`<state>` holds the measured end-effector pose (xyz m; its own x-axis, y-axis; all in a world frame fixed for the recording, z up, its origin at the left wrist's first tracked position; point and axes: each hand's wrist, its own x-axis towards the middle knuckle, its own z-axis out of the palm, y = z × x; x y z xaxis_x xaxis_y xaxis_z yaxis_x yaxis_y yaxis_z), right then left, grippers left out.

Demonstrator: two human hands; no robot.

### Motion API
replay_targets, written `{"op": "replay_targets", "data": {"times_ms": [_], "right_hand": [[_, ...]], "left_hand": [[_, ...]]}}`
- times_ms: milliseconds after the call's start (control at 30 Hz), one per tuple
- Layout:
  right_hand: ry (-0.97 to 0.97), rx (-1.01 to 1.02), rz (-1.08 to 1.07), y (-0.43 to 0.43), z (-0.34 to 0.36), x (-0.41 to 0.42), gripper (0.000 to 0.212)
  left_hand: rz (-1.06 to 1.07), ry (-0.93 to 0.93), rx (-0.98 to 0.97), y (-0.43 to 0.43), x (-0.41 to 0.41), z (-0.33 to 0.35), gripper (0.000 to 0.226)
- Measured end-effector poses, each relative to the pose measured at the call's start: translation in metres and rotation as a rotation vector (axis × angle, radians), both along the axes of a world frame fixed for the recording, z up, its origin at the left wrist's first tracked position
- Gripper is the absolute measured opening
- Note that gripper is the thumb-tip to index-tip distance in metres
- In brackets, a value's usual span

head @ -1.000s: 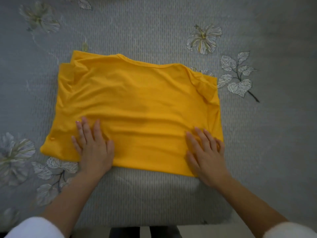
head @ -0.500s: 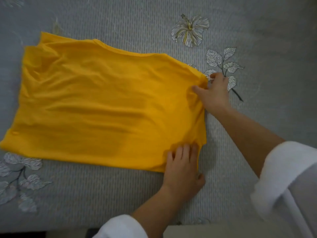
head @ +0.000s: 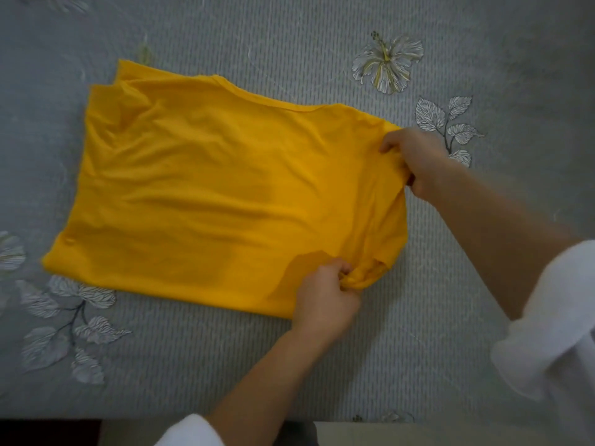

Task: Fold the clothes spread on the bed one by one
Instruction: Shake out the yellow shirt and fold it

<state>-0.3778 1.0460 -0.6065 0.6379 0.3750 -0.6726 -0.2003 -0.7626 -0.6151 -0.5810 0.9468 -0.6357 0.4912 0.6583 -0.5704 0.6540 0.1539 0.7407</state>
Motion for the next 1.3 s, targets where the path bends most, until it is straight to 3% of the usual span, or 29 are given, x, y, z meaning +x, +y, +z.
{"op": "replay_targets", "data": {"times_ms": [67, 233, 300, 367, 467, 600, 700, 800, 867, 933, 1033, 1100, 1200, 1300], "right_hand": [[-0.036, 0.023, -0.008, 0.014, 0.01, -0.013, 0.026], [-0.051, 0.147, 0.117, 0.063, 0.031, -0.076, 0.018], [-0.036, 0.201, 0.148, 0.085, 0.031, -0.107, 0.031], [-0.017, 0.224, 0.17, 0.107, 0.031, -0.139, 0.044], [0.021, 0.264, 0.23, 0.14, 0.028, -0.185, 0.027], [0.106, 0.365, 0.244, 0.179, 0.022, -0.239, 0.02], [0.143, 0.357, 0.263, 0.188, 0.009, -0.256, 0.039], [-0.134, 0.285, 0.435, 0.164, -0.011, -0.254, 0.033], [-0.42, 0.261, 0.603, 0.133, -0.024, -0.246, 0.031], [-0.645, 0.216, 0.786, 0.1, -0.037, -0.233, 0.04], [-0.769, -0.035, 1.106, 0.058, -0.055, -0.218, 0.062], [-0.808, -0.114, 1.19, 0.04, -0.063, -0.215, 0.066], [-0.864, -0.15, 1.168, 0.028, -0.061, -0.218, 0.068], [-0.936, -0.224, 1.244, 0.008, -0.045, -0.224, 0.068]], "left_hand": [[0.159, -0.12, -0.104, 0.017, -0.027, 0.007, 0.004], [0.504, -0.284, -0.303, 0.053, -0.102, 0.02, 0.011], [0.649, -0.283, -0.337, 0.065, -0.133, 0.021, 0.017], [0.769, -0.264, -0.331, 0.075, -0.164, 0.02, 0.02], [0.923, -0.266, -0.306, 0.093, -0.205, 0.019, 0.023], [1.094, -0.241, -0.228, 0.119, -0.246, 0.018, 0.025], [1.22, -0.197, -0.123, 0.133, -0.263, 0.013, 0.024], [1.26, -0.128, -0.005, 0.13, -0.271, 0.007, 0.022], [1.204, -0.048, 0.035, 0.12, -0.274, 0.004, 0.036], [1.162, -0.028, -0.005, 0.116, -0.272, 0.003, 0.052], [1.074, -0.017, -0.073, 0.119, -0.264, 0.002, 0.067], [1.024, 0.01, -0.066, 0.126, -0.259, 0.0, 0.057], [1.026, 0.024, -0.052, 0.138, -0.259, 0.0, 0.01], [1.042, 0.002, -0.07, 0.148, -0.27, 0.0, 0.021]]}}
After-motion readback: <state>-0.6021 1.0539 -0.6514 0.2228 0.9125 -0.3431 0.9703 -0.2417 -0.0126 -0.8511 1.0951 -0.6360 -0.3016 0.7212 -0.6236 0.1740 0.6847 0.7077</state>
